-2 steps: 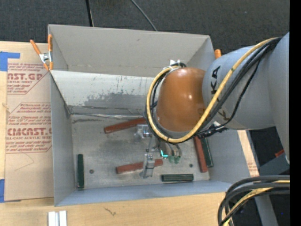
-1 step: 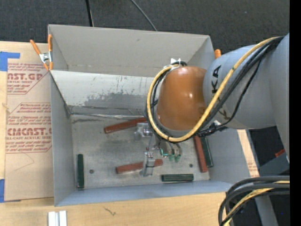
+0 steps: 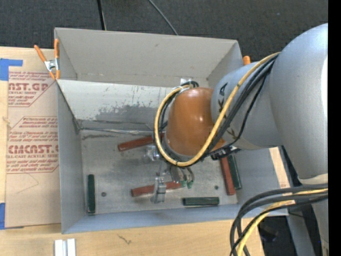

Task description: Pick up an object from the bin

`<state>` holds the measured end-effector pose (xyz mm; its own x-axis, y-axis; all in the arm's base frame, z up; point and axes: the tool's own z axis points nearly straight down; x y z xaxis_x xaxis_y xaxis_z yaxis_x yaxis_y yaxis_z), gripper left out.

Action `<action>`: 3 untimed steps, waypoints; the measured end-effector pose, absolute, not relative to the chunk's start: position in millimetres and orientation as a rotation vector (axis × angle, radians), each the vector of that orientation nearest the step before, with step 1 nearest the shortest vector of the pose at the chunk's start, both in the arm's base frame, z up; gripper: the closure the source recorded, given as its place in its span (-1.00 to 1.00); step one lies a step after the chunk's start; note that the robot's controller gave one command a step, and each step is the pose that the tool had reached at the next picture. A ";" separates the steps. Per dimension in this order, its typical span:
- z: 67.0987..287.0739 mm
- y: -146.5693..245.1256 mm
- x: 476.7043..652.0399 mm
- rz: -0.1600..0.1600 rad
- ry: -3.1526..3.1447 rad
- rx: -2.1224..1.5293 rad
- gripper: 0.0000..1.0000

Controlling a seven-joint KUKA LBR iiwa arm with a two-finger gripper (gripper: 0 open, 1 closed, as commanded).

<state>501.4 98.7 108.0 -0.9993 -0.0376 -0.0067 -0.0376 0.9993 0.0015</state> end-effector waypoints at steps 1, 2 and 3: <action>70.3 60.1 507.5 0.000 3.105 0.478 1.00; 70.3 60.0 507.5 0.001 3.105 0.478 1.00; 127.1 51.5 505.5 -0.001 3.108 0.503 1.00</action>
Offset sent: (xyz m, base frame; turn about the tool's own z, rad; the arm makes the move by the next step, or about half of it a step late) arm 0.0000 0.0000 0.0000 0.0000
